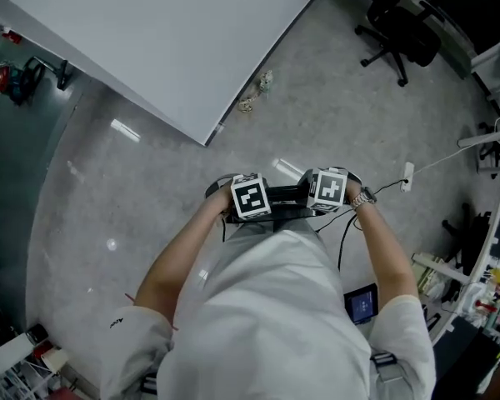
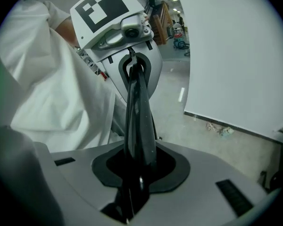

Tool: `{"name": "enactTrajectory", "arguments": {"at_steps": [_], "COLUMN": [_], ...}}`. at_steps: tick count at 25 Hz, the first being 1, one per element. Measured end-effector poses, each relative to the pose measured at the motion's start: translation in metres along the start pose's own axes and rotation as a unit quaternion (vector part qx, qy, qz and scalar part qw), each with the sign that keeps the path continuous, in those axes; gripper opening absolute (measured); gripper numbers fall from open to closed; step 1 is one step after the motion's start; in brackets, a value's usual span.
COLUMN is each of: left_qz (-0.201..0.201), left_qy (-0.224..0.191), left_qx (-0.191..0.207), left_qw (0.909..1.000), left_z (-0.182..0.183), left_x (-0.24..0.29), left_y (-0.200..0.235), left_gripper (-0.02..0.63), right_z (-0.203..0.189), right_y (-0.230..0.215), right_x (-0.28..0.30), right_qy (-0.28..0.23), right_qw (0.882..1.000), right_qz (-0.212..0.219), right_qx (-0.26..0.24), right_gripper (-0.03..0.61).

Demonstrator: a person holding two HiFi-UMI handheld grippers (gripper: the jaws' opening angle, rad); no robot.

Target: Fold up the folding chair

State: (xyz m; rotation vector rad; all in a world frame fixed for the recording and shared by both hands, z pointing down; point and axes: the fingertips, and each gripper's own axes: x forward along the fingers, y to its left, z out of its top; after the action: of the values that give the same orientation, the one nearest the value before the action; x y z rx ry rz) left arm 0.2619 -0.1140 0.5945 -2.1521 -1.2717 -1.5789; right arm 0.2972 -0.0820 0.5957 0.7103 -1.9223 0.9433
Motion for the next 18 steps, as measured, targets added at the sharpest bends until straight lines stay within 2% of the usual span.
{"name": "enactTrajectory", "arguments": {"at_steps": [7,14,18], "left_qz": [0.060,0.111,0.139], "left_qy": [-0.018,-0.040,-0.044], "left_qx": [-0.085,-0.146,-0.161], "left_qw": [0.9944,0.9823,0.9761], "left_z": [-0.026,-0.057,-0.063], "left_x": [-0.027,-0.058,-0.077], "left_y": [0.037,0.060,0.079], "left_gripper": [0.067,0.067,0.067], "right_z": [0.044,0.096,0.117], "right_y": [-0.044,-0.070,-0.090], "right_x": [0.001,0.002,-0.005], "right_qy": [0.027,0.046,0.053], "right_qw": [0.995,0.984,0.979], "right_qz": [0.016,0.028,0.029], "right_qx": [-0.091,-0.169,-0.194], "right_gripper": [0.084,0.084,0.086]}}
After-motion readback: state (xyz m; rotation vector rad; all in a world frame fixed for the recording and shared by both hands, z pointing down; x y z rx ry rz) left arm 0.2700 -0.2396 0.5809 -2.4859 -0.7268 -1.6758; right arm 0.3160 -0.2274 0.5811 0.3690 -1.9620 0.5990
